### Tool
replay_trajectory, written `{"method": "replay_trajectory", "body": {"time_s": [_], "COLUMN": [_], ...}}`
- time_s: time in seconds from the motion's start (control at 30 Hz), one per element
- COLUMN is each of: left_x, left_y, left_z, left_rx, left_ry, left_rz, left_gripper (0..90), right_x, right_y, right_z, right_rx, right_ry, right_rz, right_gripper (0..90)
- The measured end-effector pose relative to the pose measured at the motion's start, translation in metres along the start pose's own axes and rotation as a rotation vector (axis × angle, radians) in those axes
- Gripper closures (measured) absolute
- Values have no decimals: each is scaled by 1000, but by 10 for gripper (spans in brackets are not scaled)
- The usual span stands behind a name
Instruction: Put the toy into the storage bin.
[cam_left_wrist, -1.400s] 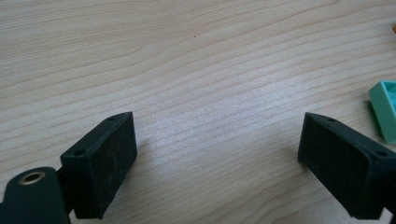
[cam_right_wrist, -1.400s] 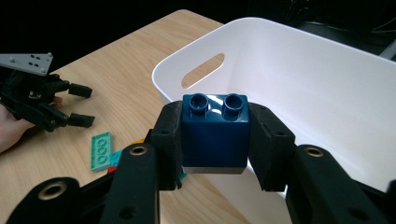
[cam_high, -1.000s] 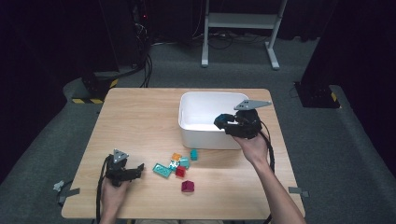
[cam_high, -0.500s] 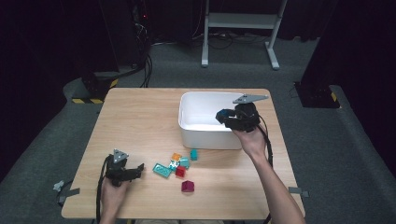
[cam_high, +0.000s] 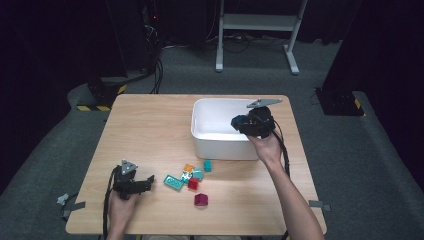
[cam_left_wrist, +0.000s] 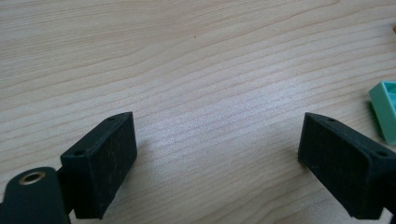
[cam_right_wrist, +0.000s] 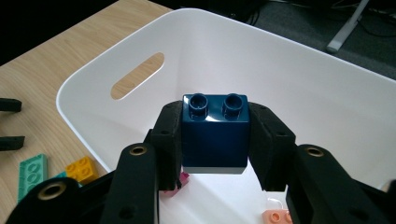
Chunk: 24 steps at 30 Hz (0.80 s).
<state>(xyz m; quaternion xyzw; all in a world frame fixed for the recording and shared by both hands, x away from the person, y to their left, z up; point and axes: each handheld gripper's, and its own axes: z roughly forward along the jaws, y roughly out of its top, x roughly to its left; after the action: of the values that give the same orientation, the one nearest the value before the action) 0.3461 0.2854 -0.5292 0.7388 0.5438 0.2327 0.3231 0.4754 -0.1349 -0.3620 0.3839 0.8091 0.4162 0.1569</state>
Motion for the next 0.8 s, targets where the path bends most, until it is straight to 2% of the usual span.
{"method": "replay_trajectory", "body": {"time_s": [0.3,0.5,0.8], "left_x": [0,0,0], "left_y": [0,0,0], "left_z": [0,0,0], "left_rx": [0,0,0], "left_ry": [0,0,0], "left_rz": [0,0,0], "left_gripper": [115,115,115], "right_x": [-2,-3,6], "right_y": [-1,-3,-11], "right_z": [11,18,6], "right_rx": [34,69,15], "right_ry": [-23,-37,-20], "right_rz": [3,18,15], "right_gripper": [581,485,456]}}
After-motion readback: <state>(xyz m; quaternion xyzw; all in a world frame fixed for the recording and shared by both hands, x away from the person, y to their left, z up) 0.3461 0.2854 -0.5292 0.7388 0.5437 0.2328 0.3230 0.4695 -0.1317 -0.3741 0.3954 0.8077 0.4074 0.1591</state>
